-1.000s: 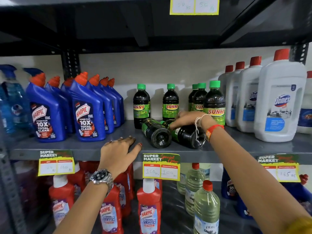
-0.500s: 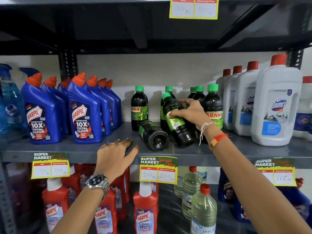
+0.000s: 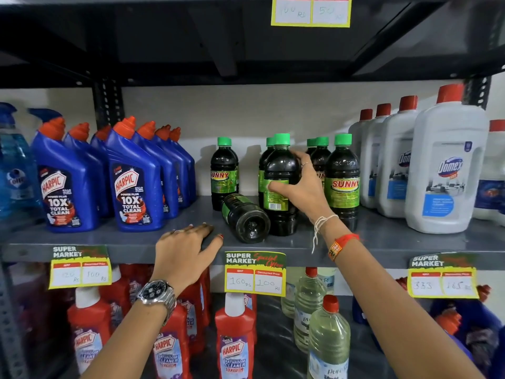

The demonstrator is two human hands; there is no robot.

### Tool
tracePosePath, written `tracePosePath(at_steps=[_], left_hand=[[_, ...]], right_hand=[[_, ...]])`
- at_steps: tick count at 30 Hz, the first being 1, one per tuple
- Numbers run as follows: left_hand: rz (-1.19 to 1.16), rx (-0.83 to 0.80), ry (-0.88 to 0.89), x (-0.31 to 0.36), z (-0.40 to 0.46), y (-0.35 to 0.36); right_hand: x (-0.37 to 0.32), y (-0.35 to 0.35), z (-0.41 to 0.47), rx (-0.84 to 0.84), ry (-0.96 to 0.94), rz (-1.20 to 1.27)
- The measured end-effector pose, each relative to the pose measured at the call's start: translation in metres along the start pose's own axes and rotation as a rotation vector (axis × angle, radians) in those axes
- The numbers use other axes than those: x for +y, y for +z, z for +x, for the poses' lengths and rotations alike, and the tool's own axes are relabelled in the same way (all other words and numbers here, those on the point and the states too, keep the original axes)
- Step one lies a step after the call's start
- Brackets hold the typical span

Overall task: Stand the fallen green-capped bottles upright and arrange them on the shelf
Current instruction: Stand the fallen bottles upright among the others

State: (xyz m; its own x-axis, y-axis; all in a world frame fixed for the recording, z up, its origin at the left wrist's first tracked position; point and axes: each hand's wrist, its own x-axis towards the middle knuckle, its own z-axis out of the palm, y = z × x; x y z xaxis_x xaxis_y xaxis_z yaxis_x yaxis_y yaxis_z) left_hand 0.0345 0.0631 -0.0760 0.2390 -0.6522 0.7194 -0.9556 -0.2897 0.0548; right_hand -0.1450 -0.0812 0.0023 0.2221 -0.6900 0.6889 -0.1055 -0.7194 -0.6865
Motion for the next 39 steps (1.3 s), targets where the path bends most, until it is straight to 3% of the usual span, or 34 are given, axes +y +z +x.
tracePosePath(at_steps=[5, 7, 10, 14, 16, 22, 25, 30, 32, 39], left_hand=[[-0.019, -0.025, -0.001, 0.002, -0.001, -0.001], [-0.017, -0.028, -0.002, 0.001, -0.001, -0.001], [-0.019, -0.037, -0.002, 0.001, -0.001, -0.001], [-0.016, -0.052, -0.003, 0.001, 0.000, -0.001], [-0.013, -0.053, -0.003, 0.001, 0.000, 0.000], [-0.009, -0.033, -0.006, 0.001, -0.001, 0.000], [-0.011, -0.030, -0.010, 0.002, -0.001, 0.000], [-0.015, -0.030, -0.014, 0.001, 0.000, 0.001], [-0.014, -0.030, -0.019, 0.001, 0.000, 0.002], [-0.007, -0.032, -0.020, -0.001, 0.001, 0.005]], right_hand=[[-0.009, 0.005, -0.005, 0.106, -0.039, -0.436], [-0.011, 0.006, -0.004, 0.130, -0.040, -0.497], [-0.010, 0.004, 0.002, 0.136, 0.029, -0.411], [-0.002, -0.002, 0.011, 0.045, 0.222, 0.048], [0.001, -0.004, 0.012, -0.003, 0.251, 0.155], [0.005, 0.001, 0.004, 0.050, 0.047, -0.313], [0.005, -0.003, 0.006, 0.006, 0.064, -0.251], [0.006, -0.012, 0.006, -0.103, 0.230, 0.212], [0.008, -0.013, 0.004, -0.148, 0.255, 0.291], [0.014, -0.011, 0.004, -0.134, 0.209, -0.051]])
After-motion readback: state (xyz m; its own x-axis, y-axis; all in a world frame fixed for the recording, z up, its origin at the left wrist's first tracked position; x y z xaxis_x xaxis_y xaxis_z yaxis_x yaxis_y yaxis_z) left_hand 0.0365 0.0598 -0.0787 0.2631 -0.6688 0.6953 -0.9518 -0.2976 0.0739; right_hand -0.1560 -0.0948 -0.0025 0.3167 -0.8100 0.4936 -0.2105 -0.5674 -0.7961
